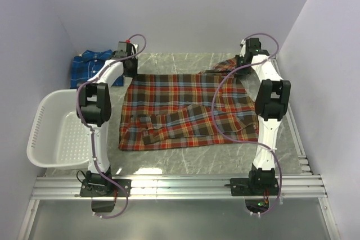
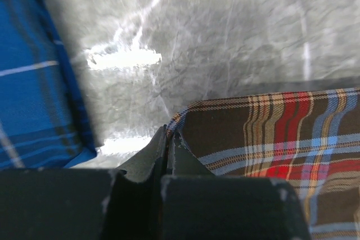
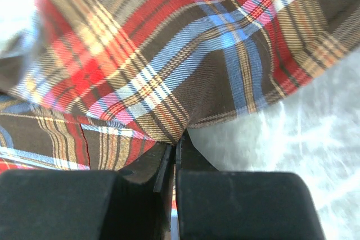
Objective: Fold and stack the long sleeve shirts
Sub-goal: Fold the shirt
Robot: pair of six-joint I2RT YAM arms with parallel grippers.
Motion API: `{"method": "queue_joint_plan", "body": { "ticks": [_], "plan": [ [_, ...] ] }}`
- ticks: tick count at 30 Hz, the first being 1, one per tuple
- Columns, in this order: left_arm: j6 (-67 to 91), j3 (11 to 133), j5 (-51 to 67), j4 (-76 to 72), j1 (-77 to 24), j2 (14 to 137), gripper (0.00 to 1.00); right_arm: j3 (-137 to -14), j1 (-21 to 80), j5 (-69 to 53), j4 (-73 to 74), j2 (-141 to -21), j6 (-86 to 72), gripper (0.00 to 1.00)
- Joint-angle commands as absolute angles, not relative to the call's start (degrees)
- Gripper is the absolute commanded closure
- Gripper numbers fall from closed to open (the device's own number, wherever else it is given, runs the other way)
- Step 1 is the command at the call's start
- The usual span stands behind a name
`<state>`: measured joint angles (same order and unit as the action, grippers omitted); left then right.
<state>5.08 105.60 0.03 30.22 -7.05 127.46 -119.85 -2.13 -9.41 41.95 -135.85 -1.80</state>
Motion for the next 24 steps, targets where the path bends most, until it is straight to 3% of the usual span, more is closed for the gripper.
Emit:
{"method": "queue_joint_plan", "body": {
  "ticks": [1, 24],
  "plan": [
    [3.43, 104.68, -3.34, 27.78, -6.33, 121.12, 1.00, -117.61, -2.90, -6.68, 37.18, -127.62, -1.40, 1.00],
    [8.88, 84.38, -8.61, 28.03, -7.64, 102.49, 1.00, -84.65, -2.81, 4.04, 27.51, -103.10, -19.69, 1.00]
  ]
}}
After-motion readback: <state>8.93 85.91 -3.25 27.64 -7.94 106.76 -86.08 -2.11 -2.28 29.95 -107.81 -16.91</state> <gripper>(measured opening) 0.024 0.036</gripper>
